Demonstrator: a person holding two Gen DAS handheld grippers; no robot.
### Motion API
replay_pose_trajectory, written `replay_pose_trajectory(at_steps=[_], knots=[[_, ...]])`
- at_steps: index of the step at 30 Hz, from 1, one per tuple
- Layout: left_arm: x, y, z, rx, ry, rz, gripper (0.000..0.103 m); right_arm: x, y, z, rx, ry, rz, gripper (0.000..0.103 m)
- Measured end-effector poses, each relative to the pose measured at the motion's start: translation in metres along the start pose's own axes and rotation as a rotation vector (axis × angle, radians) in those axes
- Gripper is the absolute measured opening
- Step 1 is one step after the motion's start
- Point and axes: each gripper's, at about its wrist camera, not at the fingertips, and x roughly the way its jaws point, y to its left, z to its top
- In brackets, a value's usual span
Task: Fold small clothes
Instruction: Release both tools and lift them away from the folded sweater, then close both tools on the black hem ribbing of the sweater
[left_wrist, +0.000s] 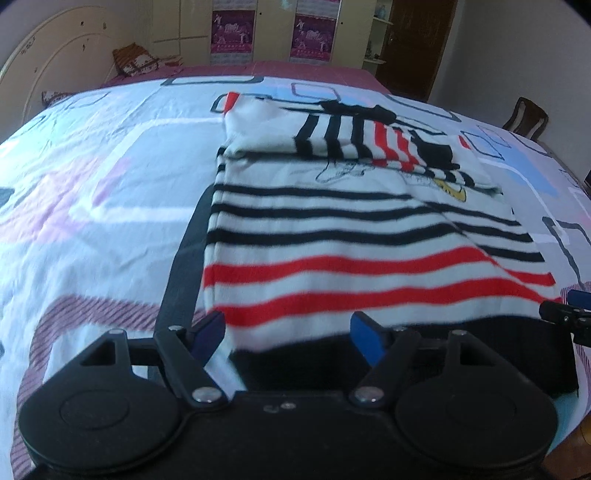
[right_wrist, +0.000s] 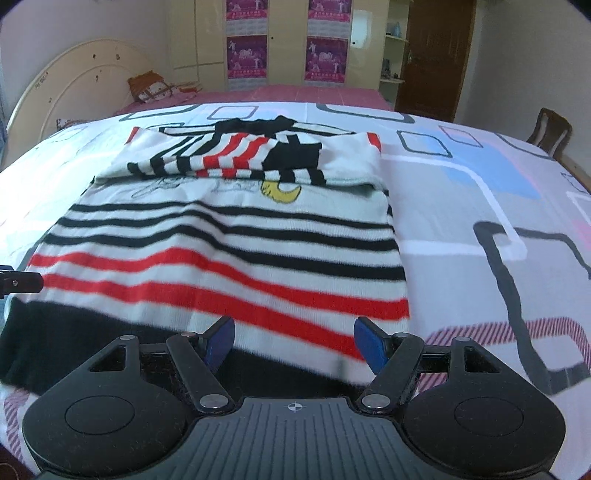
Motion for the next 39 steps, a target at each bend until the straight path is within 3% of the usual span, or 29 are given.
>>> replay_pose_trajectory(at_steps=[17,32,33,34,39], knots=[[0.002,0.005,-0.032,-0.037,0.061,-0.040,0.067,-0.010,-0.027,-0.036,0.075,0.030,-0.079,0.071],[-0.005,0.011,-0.043,-0.088,0.063,-0.109,0.066,-0.013,-0.034,-0.052,0.179,0.056,-0.010,0.070],[-0.006,0.011,-0.044,-0.092,0.062,-0.116,0.063,-0.013,-0.032,-0.053,0.179,0.056,-0.007,0.055],[-0.006,0.011,-0.044,-0.092,0.060,-0.119,0.059,-0.012,-0.031,-0.053,0.178,0.062,0.006,0.046],[-0.005,0.014,-0.043,-0.083,0.063,-0.164,0.034,-0.012,-0.035,-0.052,0.212,0.067,0.018,0.044]])
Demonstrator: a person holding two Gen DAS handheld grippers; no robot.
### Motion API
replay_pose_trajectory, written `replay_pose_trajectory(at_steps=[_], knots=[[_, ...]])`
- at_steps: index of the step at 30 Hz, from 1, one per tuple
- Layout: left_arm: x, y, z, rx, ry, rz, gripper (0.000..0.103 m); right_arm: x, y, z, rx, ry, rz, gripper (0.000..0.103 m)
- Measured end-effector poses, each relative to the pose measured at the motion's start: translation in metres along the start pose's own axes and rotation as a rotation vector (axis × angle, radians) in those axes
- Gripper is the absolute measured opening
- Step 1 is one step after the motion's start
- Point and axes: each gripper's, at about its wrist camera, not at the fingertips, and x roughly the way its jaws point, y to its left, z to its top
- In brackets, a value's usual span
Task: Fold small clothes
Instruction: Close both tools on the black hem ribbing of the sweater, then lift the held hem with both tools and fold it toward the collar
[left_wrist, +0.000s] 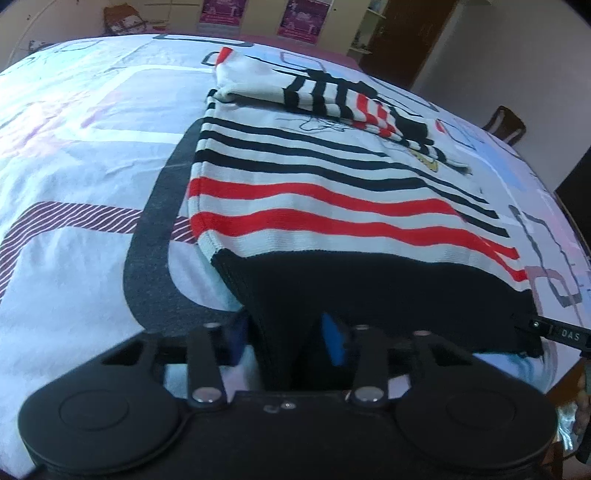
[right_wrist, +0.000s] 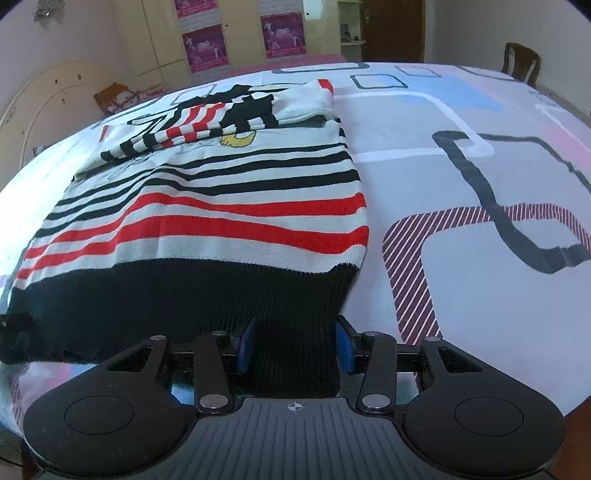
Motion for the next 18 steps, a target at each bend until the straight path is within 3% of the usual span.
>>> replay_pose_trajectory(at_steps=[2,3,6,8,14,18], knots=[[0.001,0.001,0.001,0.001,0.004,-0.020,0.027,0.000,0.000,0.001,0.009,0.003,0.001,0.042],[0.001,0.002,0.001,0.002,0.006,-0.028,0.024,0.000,0.000,0.001,0.009,0.006,0.005,0.030],[0.002,0.003,0.002,0.006,0.009,-0.048,0.013,0.000,0.000,0.003,0.017,0.013,0.005,0.021],[0.001,0.005,0.003,0.005,0.009,-0.057,0.011,0.000,-0.002,0.004,0.036,0.018,0.014,0.014],[-0.008,0.006,0.008,0.019,-0.018,-0.083,0.009,-0.003,-0.002,0.009,0.035,0.016,0.024,0.009],[-0.007,0.007,0.009,0.030,-0.006,-0.086,0.009,0.000,-0.001,0.007,0.005,0.025,-0.015,0.009]])
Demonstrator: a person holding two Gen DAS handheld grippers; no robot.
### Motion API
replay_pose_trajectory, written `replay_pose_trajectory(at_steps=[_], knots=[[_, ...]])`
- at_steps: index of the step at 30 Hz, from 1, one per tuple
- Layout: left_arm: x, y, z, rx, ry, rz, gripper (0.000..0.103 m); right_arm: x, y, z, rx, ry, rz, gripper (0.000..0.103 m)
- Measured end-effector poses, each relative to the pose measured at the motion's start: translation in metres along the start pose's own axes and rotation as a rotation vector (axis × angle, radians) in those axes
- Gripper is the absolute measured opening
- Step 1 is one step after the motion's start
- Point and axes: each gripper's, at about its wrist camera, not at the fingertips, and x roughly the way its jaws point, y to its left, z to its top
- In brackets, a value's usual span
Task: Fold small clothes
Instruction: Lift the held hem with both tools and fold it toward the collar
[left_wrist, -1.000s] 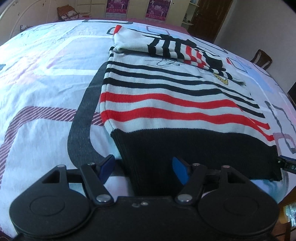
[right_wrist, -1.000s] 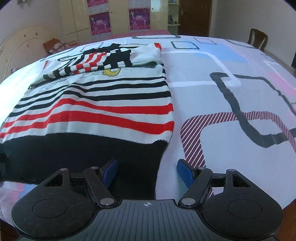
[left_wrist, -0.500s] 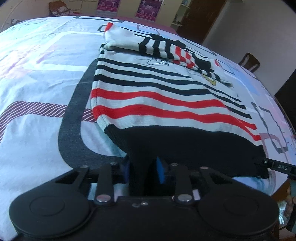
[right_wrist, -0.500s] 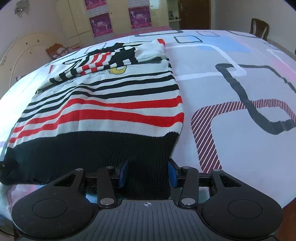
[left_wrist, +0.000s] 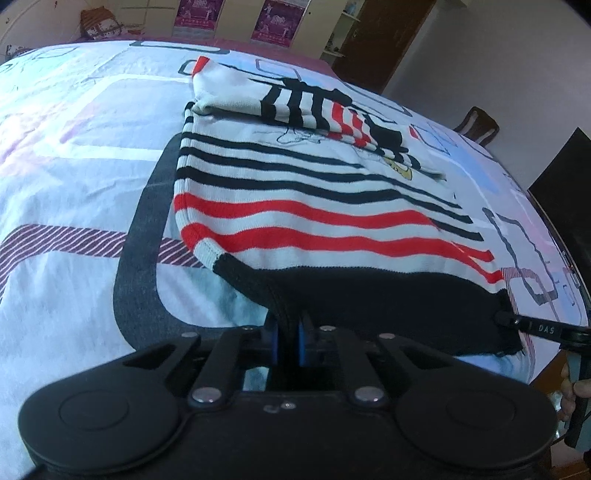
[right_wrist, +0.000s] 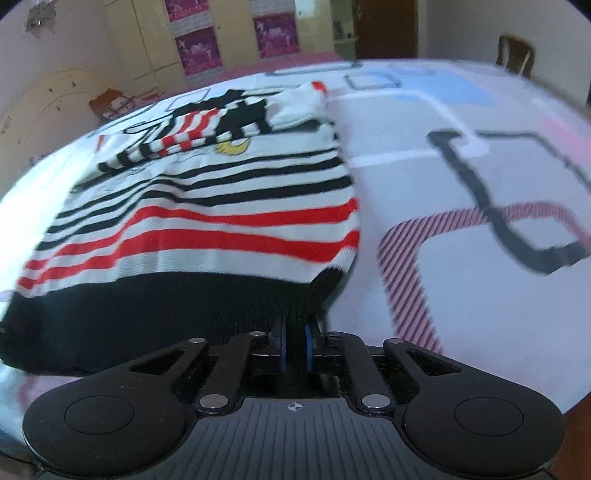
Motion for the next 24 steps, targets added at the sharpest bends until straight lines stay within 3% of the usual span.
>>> replay_pose_trajectory(at_steps=[5,12,24], knots=[[0.000,0.001,-0.002,-0.002,-0.002,-0.008,0.009,0.000,0.001,0.000,-0.002,0.026,0.014,0.009],[-0.019,-0.006,0.024,-0.001,-0.093,-0.049,0.009,-0.012,0.000,0.015,0.027,0.000,0.115,0.005],[-0.016,-0.016,0.108,0.008,-0.223,-0.061,0.009,-0.015,-0.003,0.116,0.117,-0.185,0.254,0.005]])
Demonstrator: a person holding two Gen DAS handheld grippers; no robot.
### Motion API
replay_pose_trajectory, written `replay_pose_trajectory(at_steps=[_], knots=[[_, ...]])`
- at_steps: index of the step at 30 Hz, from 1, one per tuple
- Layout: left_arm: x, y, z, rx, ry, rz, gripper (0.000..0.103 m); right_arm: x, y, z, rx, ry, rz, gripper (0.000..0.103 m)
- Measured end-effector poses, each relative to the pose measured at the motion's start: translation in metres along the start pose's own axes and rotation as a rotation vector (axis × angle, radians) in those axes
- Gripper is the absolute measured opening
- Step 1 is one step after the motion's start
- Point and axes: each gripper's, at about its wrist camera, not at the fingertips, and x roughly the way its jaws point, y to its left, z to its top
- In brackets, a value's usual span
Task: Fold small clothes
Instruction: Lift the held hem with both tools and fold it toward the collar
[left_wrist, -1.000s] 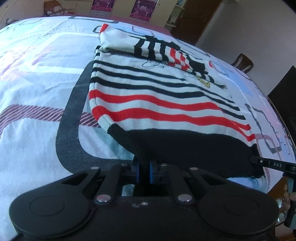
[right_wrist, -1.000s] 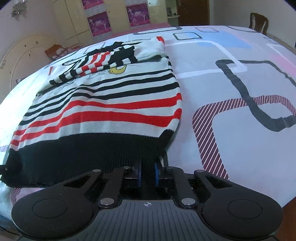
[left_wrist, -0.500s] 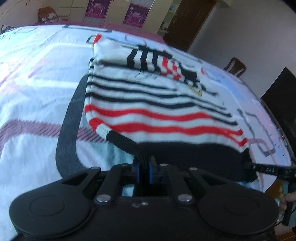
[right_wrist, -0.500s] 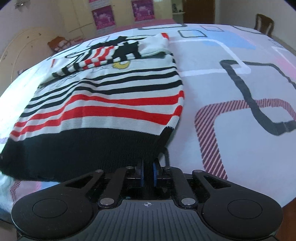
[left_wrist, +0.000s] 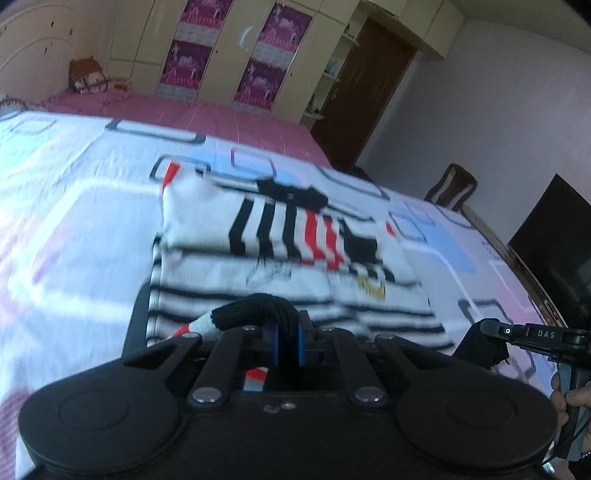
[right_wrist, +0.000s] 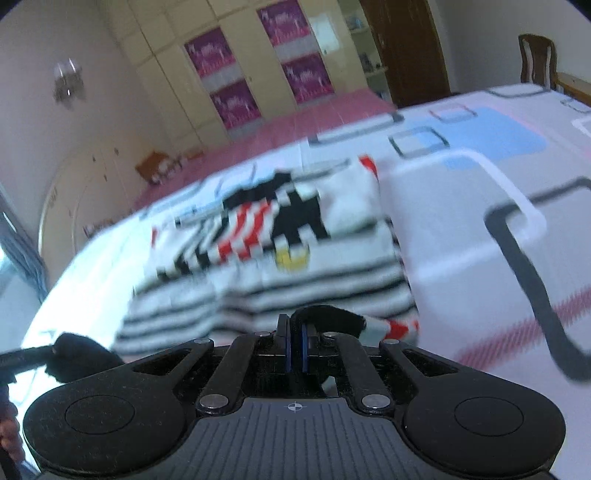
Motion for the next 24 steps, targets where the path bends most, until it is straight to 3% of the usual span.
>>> replay_pose_trajectory(at_steps=[12,17,24], knots=[[0.072,0.008,0.091,-0.024,-0.075,0.059,0.009,0.080,-0.022,0.100,0.048,-0.074,0.017,0.005],[0.112,0.015,0.120,-0.038,-0.075,0.099,0.009,0.122,-0.031,0.132,0.055,-0.066,0.018,0.005],[0.171,0.032,0.146,-0.065,-0.010,0.160,0.009,0.190,-0.049,0.159,0.132,-0.006,0.012,0.005]])
